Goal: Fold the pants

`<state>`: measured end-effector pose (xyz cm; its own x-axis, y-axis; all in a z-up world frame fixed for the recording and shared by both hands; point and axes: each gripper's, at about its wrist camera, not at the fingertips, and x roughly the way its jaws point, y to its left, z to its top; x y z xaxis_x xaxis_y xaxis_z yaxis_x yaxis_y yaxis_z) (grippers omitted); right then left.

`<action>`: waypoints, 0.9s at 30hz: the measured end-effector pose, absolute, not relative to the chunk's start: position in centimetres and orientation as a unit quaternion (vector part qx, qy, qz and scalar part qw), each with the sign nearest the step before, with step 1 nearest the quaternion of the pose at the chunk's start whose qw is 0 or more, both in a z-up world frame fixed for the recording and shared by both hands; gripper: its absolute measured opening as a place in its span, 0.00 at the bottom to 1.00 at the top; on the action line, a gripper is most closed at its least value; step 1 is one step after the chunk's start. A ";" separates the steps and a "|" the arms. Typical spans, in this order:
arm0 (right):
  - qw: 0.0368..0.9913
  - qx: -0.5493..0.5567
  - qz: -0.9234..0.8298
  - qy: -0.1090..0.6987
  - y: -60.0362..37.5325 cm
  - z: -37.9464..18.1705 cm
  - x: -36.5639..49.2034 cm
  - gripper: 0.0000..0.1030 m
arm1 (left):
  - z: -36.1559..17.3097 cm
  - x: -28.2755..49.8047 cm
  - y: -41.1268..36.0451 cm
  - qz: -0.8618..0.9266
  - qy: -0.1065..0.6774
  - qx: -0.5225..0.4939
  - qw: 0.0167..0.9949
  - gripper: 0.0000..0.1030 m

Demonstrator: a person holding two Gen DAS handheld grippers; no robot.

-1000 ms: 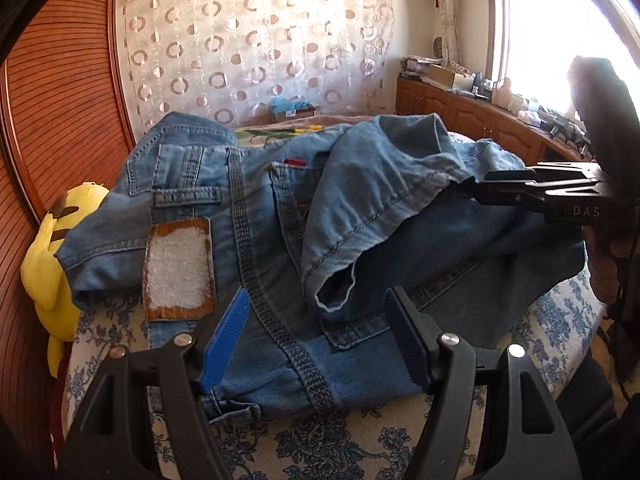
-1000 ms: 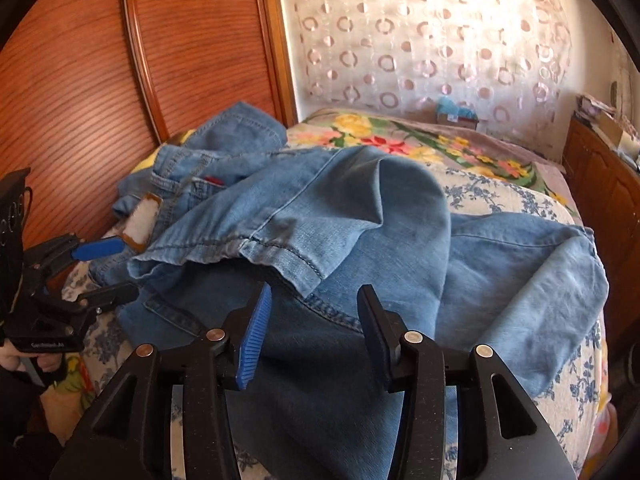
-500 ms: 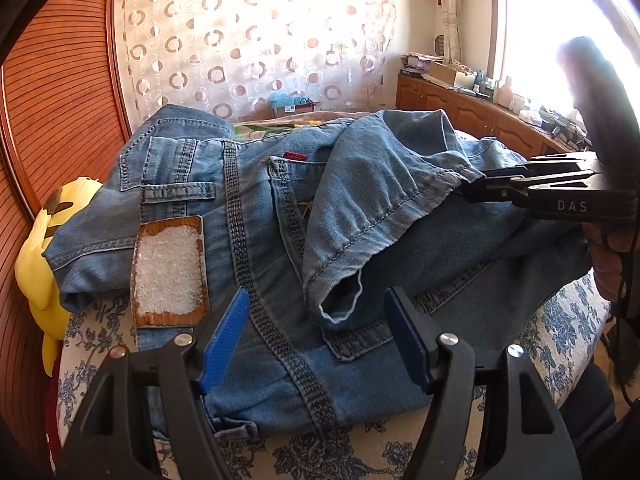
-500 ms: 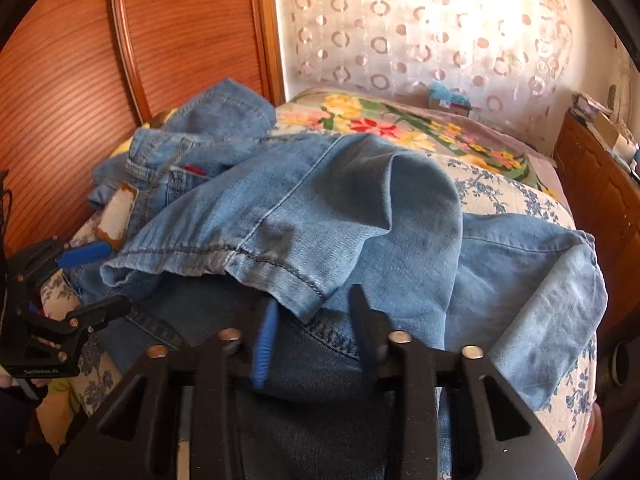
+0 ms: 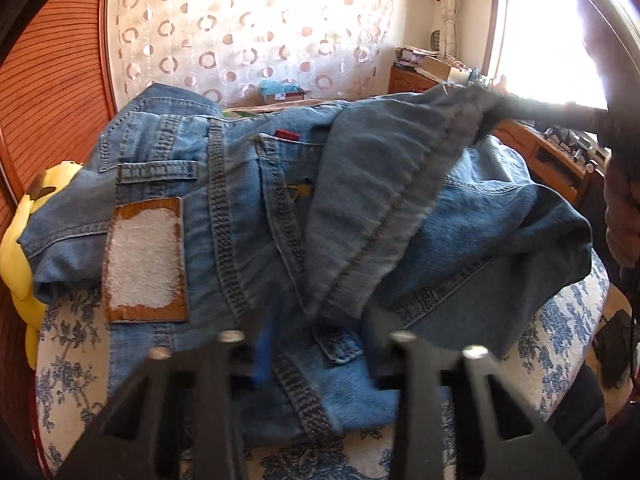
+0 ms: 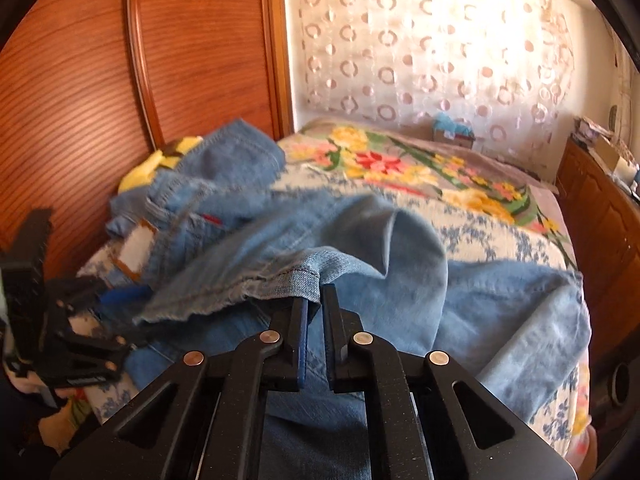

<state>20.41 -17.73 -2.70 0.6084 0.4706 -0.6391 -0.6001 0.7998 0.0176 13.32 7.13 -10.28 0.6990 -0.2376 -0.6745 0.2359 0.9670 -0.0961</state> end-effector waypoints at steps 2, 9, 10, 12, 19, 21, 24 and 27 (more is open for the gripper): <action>0.893 -0.105 0.310 0.310 -17.2 -1.5 20.4 0.04 | -9.9 12.9 7.1 -0.134 0.358 -0.007 0.924 0.15; 0.894 -0.135 0.334 0.267 -13.3 2.8 21.1 0.04 | -5.6 9.7 8.9 -0.157 0.299 -0.050 0.940 0.10; 0.892 -0.135 0.341 0.263 -12.5 3.4 21.3 0.03 | -4.8 9.0 9.4 -0.158 0.288 -0.055 0.943 0.10; 0.890 -0.135 0.352 0.256 -11.2 4.6 21.6 0.03 | -3.9 8.2 10.2 -0.159 0.278 -0.065 0.945 0.10; 0.870 -0.151 0.398 0.248 -5.0 6.2 21.9 0.03 | -3.2 5.9 13.6 -0.134 0.272 -0.075 0.950 0.10; 0.863 -0.162 0.401 0.259 -3.1 5.5 22.2 0.03 | -4.2 5.9 14.1 -0.126 0.286 -0.075 0.947 0.10; 0.852 -0.170 0.401 0.291 -1.6 3.6 22.8 0.18 | -5.7 6.3 14.6 -0.109 0.313 -0.068 0.941 0.17; 0.847 -0.166 0.398 0.310 -1.9 1.9 22.9 0.33 | -6.6 6.3 14.8 -0.095 0.325 -0.059 0.939 0.26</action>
<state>22.86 -1.86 1.87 0.4918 0.5710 -0.6574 -0.7770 0.6284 -0.0355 6.27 14.80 -6.60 0.7707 -0.2170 -0.5990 0.1398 0.9749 -0.1733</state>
